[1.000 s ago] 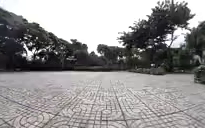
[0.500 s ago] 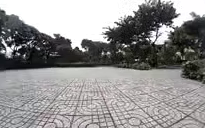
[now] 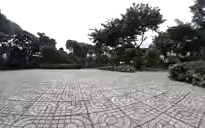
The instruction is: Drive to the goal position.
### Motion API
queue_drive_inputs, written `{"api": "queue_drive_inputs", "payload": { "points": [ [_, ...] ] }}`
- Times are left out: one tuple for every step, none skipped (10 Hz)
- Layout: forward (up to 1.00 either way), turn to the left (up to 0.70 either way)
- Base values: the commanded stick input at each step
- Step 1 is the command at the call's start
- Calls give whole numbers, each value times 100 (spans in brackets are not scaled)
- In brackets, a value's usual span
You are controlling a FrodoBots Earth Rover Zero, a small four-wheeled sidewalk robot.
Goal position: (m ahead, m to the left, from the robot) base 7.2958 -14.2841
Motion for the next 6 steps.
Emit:
{"api": "queue_drive_inputs", "payload": {
  "points": [
    [100, 0],
    [100, 0],
    [100, -17],
    [100, -27],
    [100, -27],
    [100, -27]
  ]
}}
